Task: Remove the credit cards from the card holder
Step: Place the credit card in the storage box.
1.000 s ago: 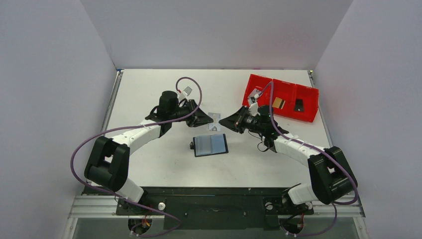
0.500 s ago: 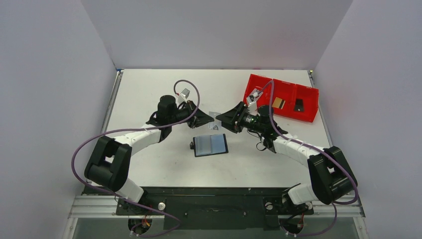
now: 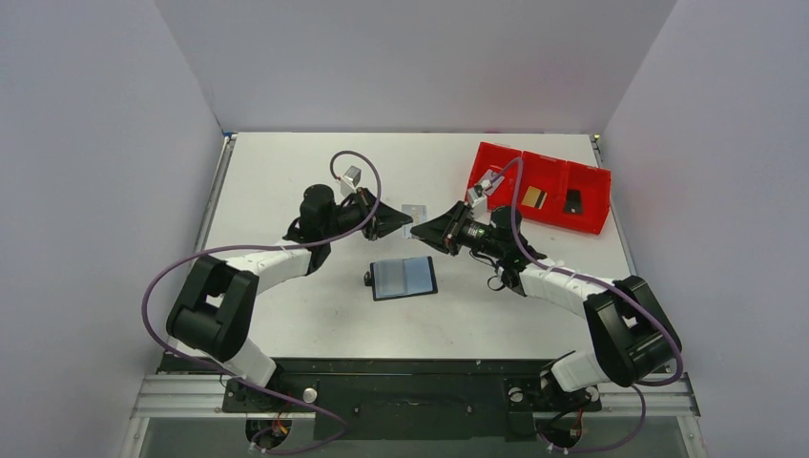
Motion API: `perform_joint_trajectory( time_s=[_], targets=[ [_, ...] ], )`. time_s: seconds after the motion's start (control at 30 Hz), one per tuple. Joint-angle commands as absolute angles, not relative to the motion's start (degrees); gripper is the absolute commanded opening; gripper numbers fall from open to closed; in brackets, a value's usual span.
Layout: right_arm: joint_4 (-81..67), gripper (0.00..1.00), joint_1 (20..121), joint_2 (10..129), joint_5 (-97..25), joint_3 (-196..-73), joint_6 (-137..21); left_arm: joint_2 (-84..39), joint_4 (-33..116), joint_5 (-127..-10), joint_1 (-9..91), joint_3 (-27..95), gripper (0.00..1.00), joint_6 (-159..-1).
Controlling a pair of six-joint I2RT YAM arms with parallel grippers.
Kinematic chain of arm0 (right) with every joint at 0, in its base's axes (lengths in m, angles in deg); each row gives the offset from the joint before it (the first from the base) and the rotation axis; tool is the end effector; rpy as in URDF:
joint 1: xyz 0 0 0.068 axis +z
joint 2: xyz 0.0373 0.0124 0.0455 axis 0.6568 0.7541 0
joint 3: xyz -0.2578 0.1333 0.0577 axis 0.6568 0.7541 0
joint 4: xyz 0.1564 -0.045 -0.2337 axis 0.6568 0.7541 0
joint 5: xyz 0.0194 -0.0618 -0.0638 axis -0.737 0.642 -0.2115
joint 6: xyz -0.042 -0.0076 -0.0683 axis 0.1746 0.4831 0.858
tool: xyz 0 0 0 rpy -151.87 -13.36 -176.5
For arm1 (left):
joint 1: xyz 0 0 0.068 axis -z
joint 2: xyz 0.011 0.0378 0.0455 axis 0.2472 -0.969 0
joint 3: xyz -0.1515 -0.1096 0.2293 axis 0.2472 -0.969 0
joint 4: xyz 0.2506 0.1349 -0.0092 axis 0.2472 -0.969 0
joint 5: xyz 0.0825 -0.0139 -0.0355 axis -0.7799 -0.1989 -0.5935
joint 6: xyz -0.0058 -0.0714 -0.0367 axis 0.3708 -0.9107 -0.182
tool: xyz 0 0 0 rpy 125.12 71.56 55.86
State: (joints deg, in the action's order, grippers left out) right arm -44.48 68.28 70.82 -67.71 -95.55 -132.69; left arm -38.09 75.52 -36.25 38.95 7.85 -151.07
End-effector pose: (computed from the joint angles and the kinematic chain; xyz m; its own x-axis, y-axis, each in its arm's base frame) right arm 0.2824 0.1947 0.2290 -0.9191 0.3907 -0.0506 -0.0009 0.1262 0.9920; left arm 0.3301 -0.2012 0.2359 -0.9117 -0.4099 -0.0281 -0.0195 0.1114 -0.9936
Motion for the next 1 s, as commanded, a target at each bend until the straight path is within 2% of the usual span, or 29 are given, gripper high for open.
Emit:
perform_joint_trajectory(
  time_s=[0.0,0.1,0.13,0.17,0.23,0.3,0.37,0.43,0.57,0.67,0.97],
  targets=[
    [-47.1,0.1,68.4,69.9,-67.4,-95.1,-131.9,-38.5,80.7,-36.5,38.7,7.9,0.0,-151.9],
    [-45.2,0.0,68.3,69.4,-66.9,-95.4,-130.4,-38.6,80.7,-35.7,38.7,8.1,0.0,-151.7],
    [-44.1,0.0,68.3,69.1,-66.5,-95.5,-129.7,-38.6,80.0,-35.6,38.7,8.1,0.02,-151.1],
    [-43.5,0.0,68.3,68.9,-66.4,-95.7,-129.2,-38.2,79.2,-35.6,38.7,8.4,0.13,-150.7],
    [-40.7,0.0,68.2,68.1,-65.6,-96.2,-127.5,-37.5,75.6,-36.1,38.7,9.1,0.27,-148.5],
    [-36.3,0.0,68.0,66.9,-64.3,-97.3,-124.7,-36.6,65.6,-36.8,38.7,11.0,0.33,-142.9],
    [-31.5,0.0,67.8,65.6,-63.0,-98.4,-121.8,-35.5,59.6,-38.5,38.7,13.6,0.36,-137.4],
    [-25.5,0.0,67.3,64.0,-61.2,-99.2,-118.9,-34.3,45.5,-41.6,38.7,17.1,0.39,-131.4],
    [-19.4,0.0,65.9,62.2,-57.8,-100.1,-115.1,-32.7,29.0,-49.3,38.7,22.1,0.42,-122.0],
    [-16.4,0.0,64.1,61.9,-55.7,-100.6,-112.6,-31.8,23.6,-53.0,38.6,23.9,0.46,-118.5],
    [-5.2,0.0,56.4,65.0,-48.3,-106.9,-103.9,-29.1,16.8,-53.7,38.5,23.9,0.52,-111.4]
  ],
)
